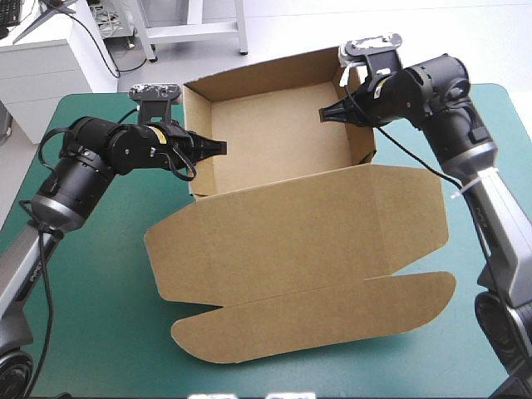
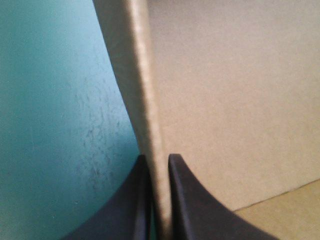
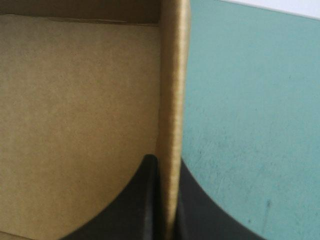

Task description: Fold the box

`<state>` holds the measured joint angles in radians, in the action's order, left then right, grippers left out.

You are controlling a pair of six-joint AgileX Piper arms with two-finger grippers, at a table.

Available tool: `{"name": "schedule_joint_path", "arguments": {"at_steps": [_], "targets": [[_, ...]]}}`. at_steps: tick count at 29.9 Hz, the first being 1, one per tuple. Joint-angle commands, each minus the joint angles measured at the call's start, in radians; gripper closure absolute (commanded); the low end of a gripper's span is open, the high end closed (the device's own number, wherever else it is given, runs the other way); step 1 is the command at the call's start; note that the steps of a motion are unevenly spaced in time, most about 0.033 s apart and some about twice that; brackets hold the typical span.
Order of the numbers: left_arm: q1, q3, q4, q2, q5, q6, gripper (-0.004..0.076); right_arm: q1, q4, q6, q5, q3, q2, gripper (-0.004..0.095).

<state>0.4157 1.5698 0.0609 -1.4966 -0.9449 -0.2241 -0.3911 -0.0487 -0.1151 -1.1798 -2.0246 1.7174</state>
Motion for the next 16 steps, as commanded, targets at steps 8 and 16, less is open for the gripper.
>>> {"name": "schedule_joint_path", "arguments": {"at_steps": [8,16], "targets": [[0.016,0.034,0.082,-0.088,0.034,0.104,0.0729,-0.007,0.146,0.091,-0.072,0.011,0.103,0.0927],[0.016,0.034,0.076,-0.165,-0.015,0.183,0.0729,-0.007,0.195,0.088,-0.072,0.011,0.186,0.0927]]}}
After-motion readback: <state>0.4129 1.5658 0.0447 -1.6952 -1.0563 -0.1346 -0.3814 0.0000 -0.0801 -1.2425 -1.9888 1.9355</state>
